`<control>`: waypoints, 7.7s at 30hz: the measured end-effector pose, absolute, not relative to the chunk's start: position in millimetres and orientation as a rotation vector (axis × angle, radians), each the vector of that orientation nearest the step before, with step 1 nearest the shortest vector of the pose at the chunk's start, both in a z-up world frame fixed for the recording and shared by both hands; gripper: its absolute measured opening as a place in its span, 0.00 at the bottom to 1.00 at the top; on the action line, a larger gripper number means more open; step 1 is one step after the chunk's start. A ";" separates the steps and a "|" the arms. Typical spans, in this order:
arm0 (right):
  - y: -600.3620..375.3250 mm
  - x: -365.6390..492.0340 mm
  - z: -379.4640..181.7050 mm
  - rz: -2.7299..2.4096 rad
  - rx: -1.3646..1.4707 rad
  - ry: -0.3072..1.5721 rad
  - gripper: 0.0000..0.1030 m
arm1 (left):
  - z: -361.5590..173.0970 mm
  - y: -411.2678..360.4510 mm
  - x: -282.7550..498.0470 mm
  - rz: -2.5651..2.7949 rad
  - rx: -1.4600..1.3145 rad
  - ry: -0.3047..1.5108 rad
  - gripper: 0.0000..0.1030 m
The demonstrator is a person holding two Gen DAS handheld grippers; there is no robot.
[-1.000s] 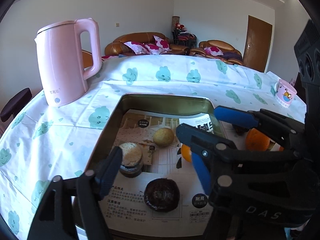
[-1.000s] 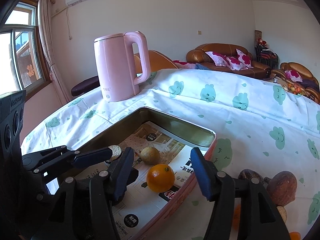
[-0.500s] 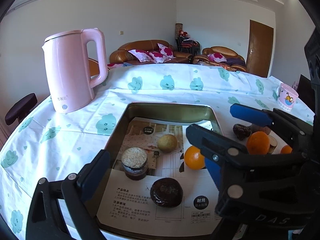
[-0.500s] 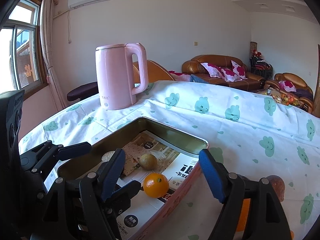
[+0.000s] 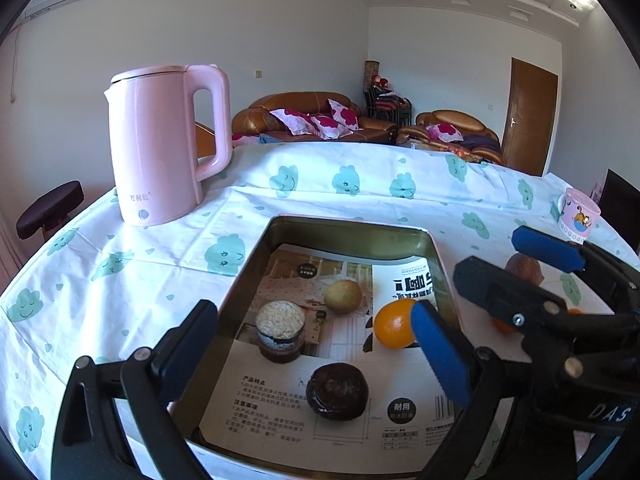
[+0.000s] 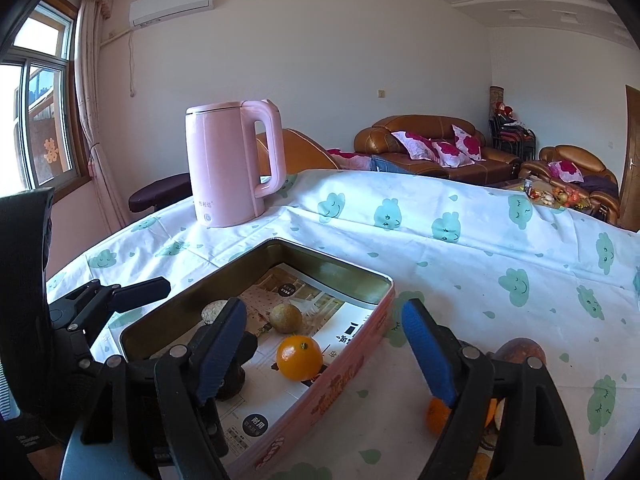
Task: Organize fruits
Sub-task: 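Grasp an orange with the right tool while the left tool moves to the fruit pile, then grasp the brown kiwi with the left tool while the right tool holds the orange, then carry the kiwi toward the tin with the left tool while the right tool carries the orange, then lower the kiwi into the tin with the left tool while the right tool drops the orange in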
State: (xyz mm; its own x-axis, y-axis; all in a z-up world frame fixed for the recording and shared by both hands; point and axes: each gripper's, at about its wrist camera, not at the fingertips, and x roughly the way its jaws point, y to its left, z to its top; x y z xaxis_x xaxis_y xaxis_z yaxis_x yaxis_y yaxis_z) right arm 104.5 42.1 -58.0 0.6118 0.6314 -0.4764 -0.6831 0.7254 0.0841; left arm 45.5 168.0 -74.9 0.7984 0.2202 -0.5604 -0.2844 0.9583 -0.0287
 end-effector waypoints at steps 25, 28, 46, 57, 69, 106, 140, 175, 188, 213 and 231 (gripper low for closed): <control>-120.1 122.6 -82.7 0.486 -0.080 0.677 0.84 | -63.3 43.3 60.3 0.040 -0.002 0.579 0.95; -118.7 127.2 -88.2 0.485 -0.074 0.710 0.69 | -67.6 30.3 64.3 0.014 0.015 0.601 0.93; -105.4 134.3 -101.6 0.525 -0.128 0.803 0.42 | -89.5 13.7 80.1 -0.092 0.005 0.731 0.64; -112.0 148.2 -94.0 0.447 -0.110 0.757 0.42 | -105.4 -1.8 98.1 -0.167 -0.005 0.854 0.35; -111.6 148.2 -92.6 0.497 -0.075 0.748 0.42 | -103.1 3.2 102.5 -0.148 -0.041 0.830 0.27; -121.4 119.0 -71.0 0.571 -0.049 0.546 0.42 | -75.9 13.8 70.6 -0.037 -0.049 0.596 0.27; -128.8 93.6 -59.0 0.601 -0.048 0.395 0.42 | -68.1 15.1 56.4 -0.008 -0.045 0.509 0.27; -129.9 73.7 -53.1 0.600 -0.070 0.306 0.42 | -60.7 15.2 40.0 0.008 -0.038 0.405 0.27; -133.7 61.2 -48.7 0.585 -0.073 0.248 0.42 | -57.9 22.6 31.8 0.025 -0.036 0.363 0.27; -60.8 57.6 -36.7 0.712 -0.119 0.274 0.42 | -55.5 92.3 20.8 0.134 -0.099 0.391 0.26; 12.6 54.7 -38.8 0.825 -0.192 0.308 0.42 | -59.6 145.5 14.3 0.257 -0.120 0.434 0.26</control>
